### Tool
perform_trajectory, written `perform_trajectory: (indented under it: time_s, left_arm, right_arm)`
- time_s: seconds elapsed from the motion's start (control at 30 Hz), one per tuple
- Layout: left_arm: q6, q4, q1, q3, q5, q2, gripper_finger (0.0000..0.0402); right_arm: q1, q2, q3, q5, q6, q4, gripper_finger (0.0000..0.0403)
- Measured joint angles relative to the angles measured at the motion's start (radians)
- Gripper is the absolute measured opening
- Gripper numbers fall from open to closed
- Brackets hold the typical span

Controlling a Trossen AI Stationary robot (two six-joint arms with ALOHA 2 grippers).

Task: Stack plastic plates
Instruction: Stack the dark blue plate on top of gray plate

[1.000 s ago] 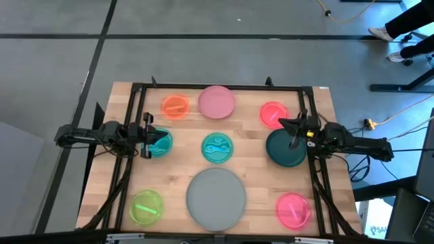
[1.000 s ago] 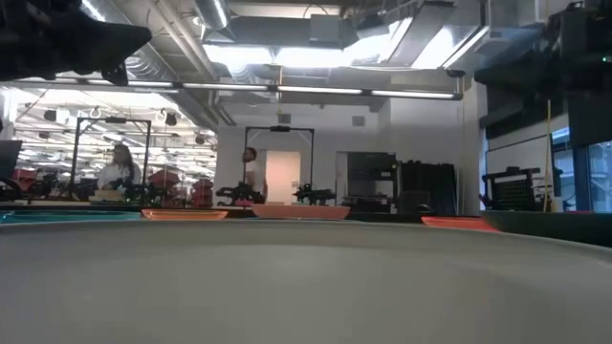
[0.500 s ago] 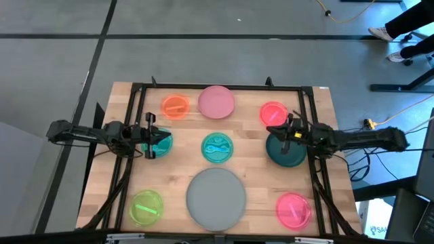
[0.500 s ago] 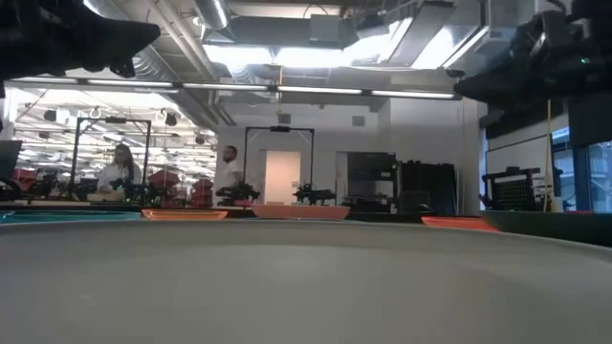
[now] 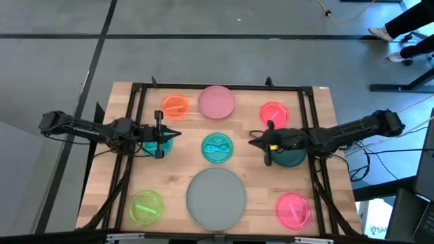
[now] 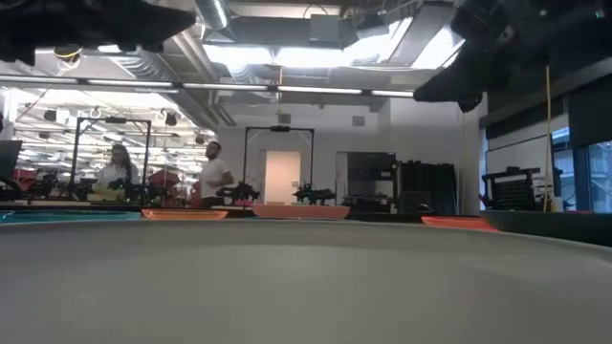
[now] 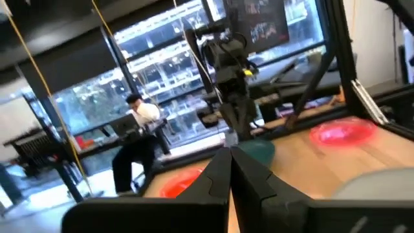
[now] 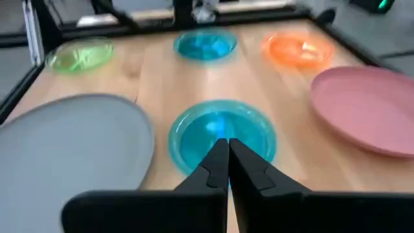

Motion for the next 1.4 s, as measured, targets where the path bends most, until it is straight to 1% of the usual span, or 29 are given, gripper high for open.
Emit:
perform_trajectory:
  time_s: [0.07,0.2,0.43,0.57,0.7,0.83,0.93,1.0,1.03,1.1,1.2,1.33,1.4]
  left_arm:
    - [-0.049,-0.001,-0.001,0.005,0.019,0.032,0.0]
    - [-0.082,-0.001,-0.001,0.001,0.044,0.057,0.0]
    - [-0.082,0.028,-0.001,0.003,0.058,0.059,0.0]
    - [-0.067,0.028,-0.001,0.003,0.071,0.059,0.0]
    - [-0.11,0.028,-0.001,0.003,0.071,0.059,0.0]
    - [-0.197,0.026,-0.001,0.003,0.072,0.059,0.0]
    - [-0.221,0.02,-0.001,0.003,0.08,0.059,0.0]
    - [-0.222,0.023,-0.001,0.003,0.079,0.069,0.0]
    - [-0.223,0.022,-0.001,0.003,0.078,0.077,0.0]
    - [-0.236,0.017,-0.001,0.002,0.078,0.089,0.0]
    - [-0.231,0.022,-0.001,0.002,0.069,0.101,0.0]
    - [-0.23,0.022,-0.001,0.002,0.041,0.112,0.0]
    - [-0.231,0.019,-0.001,0.002,0.03,0.113,0.0]
  right_arm:
    - [0.022,0.024,0.047,0.0,0.026,-0.096,0.0005]
    - [0.055,0.048,0.113,-0.003,0.075,-0.248,0.0005]
    - [0.089,0.05,0.123,-0.006,0.247,-0.318,0.0005]
    - [0.102,0.05,0.123,-0.008,0.278,-0.358,0.0011]
    - [0.102,0.05,0.123,-0.015,0.314,-0.442,0.0049]
    - [0.102,0.05,0.123,-0.027,0.362,-0.572,0.0111]
    - [0.102,0.05,0.123,-0.081,0.415,-0.671,0.0154]
    - [0.104,0.05,0.123,-0.125,0.469,-0.729,0.0176]
    - [0.113,0.05,0.123,-0.13,0.5,-0.756,0.0184]
    - [0.144,0.055,0.123,-0.119,0.551,-0.799,0.0195]
    - [0.208,0.055,0.123,-0.074,0.613,-0.837,0.0201]
    - [0.284,0.055,0.123,-0.027,0.69,-0.839,0.0202]
    - [0.313,0.066,0.123,0.008,0.701,-0.839,0.0202]
